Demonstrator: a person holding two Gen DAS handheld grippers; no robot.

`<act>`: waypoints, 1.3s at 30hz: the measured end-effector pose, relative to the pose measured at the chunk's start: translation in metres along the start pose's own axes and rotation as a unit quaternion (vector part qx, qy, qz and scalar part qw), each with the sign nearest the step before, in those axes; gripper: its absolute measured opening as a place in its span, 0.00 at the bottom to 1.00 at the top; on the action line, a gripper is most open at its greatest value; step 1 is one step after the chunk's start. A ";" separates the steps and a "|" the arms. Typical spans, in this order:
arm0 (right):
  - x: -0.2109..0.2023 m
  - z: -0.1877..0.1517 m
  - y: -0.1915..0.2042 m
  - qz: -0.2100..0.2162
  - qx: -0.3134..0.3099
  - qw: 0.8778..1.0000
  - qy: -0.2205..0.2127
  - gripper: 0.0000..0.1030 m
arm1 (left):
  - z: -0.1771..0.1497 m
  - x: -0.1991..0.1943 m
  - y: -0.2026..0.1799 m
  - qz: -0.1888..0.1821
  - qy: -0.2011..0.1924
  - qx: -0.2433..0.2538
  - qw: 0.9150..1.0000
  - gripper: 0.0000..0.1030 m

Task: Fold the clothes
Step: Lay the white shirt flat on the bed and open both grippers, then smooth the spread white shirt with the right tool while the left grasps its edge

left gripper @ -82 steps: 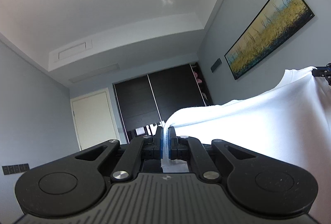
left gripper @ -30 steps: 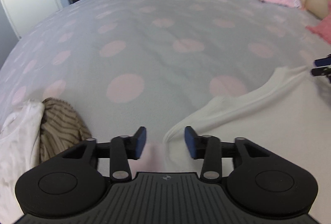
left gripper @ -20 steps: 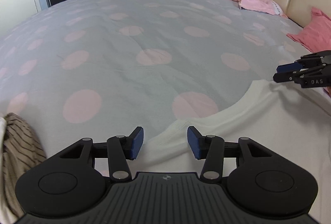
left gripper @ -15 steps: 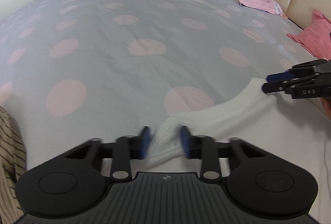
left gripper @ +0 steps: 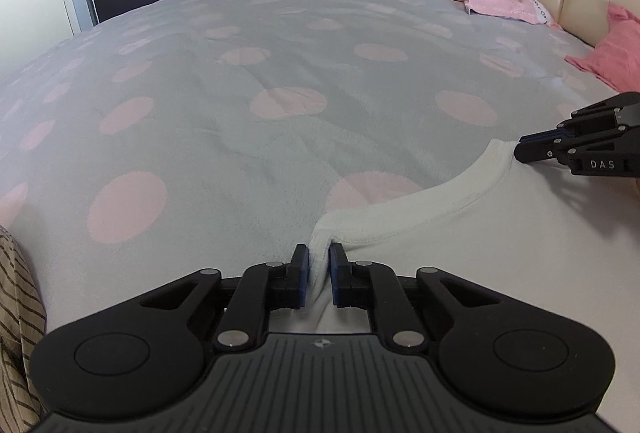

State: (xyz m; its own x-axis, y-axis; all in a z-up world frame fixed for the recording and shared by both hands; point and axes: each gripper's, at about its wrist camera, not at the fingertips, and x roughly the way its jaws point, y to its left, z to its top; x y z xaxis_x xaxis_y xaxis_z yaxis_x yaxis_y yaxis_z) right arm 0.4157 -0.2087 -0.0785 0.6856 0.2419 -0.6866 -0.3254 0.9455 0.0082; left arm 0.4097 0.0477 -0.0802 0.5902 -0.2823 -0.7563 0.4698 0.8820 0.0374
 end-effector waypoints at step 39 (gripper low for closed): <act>-0.329 -0.171 0.079 -0.011 0.033 0.998 0.046 0.58 | -0.237 -0.315 -0.170 -0.022 0.129 -0.028 0.991 0.44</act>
State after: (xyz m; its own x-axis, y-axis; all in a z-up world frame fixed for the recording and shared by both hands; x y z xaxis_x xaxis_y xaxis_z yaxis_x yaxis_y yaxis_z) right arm 0.0532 -0.2508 0.0236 0.6282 0.2034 -0.7510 -0.2653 0.9634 0.0390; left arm -0.0115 0.0766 -0.0031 0.3790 -0.2225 -0.8982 0.4503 0.8923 -0.0310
